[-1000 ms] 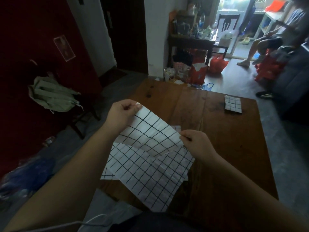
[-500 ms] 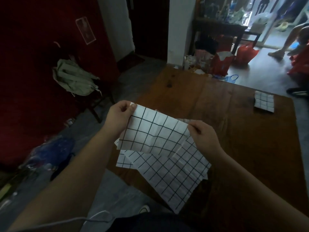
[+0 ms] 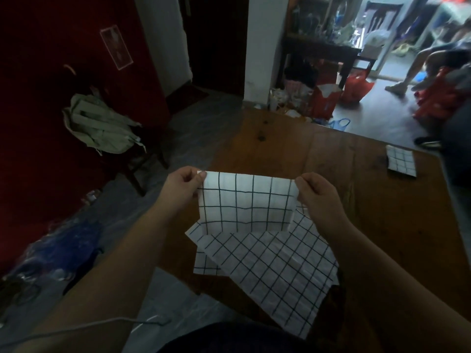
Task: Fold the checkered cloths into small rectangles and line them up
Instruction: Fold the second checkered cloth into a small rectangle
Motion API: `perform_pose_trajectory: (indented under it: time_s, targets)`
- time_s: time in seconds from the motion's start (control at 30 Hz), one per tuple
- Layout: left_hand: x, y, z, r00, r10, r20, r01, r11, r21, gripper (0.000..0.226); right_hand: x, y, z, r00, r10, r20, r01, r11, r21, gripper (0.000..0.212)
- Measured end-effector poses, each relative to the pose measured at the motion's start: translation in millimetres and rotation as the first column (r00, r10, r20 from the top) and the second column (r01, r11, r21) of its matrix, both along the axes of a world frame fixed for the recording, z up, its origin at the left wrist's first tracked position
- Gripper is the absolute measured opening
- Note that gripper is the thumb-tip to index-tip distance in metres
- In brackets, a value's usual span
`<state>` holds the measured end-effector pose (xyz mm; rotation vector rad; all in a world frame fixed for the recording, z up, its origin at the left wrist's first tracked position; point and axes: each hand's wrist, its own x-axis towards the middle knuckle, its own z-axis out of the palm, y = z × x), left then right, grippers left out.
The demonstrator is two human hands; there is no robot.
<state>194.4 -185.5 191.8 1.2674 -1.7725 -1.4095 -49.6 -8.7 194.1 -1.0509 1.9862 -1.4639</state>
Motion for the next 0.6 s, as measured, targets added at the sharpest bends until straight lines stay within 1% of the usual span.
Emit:
perform_pose_trajectory:
  time_s: [0.07,0.13,0.23,0.3,0.37,0.47,0.53,0.6]
  targets:
    - [9.1,-13.0,-3.5,0.995,-0.098,-0.027,0.099,0.995,0.021,0.010,9.3,-9.1,3.4,1.000,-0.024,0.004,0.025,0.999,-0.021,0.022]
    - [16.7,-24.4,-7.6,0.977,-0.211,-0.036,0.212,0.977,0.034,0.011,18.7,-17.9,4.9,0.997,-0.070,0.019,0.071,0.996,-0.059,0.024]
    - [17.5,-38.5,-1.6,0.915,-0.397,0.066,0.397,0.918,0.016,0.020,29.4,-27.8,5.1,0.991,-0.131,0.007,0.132,0.987,-0.087,0.026]
    - [13.4,-46.8,6.9,0.840,-0.506,0.196,0.515,0.857,0.005,0.024,33.8,-31.2,5.9,0.990,-0.138,0.006,0.138,0.988,-0.072,0.025]
    - [7.5,-52.0,16.4,0.736,-0.598,0.318,0.621,0.783,0.032,0.026,37.1,-31.8,8.7,0.993,-0.118,0.014,0.119,0.992,-0.052,0.025]
    - [-9.7,-53.4,25.1,0.614,-0.659,0.434,0.727,0.687,0.015,0.023,42.2,-32.5,16.9,0.997,-0.082,0.014,0.082,0.996,-0.029,0.025]
    - [-24.1,-49.7,28.0,0.573,-0.701,0.425,0.778,0.628,-0.012,0.019,42.7,-32.9,20.6,0.995,-0.103,-0.004,0.103,0.995,-0.018,0.028]
    - [-36.3,-45.1,26.9,0.572,-0.729,0.376,0.795,0.605,-0.038,0.016,41.9,-32.5,22.7,0.990,-0.142,-0.009,0.142,0.990,-0.013,0.028]
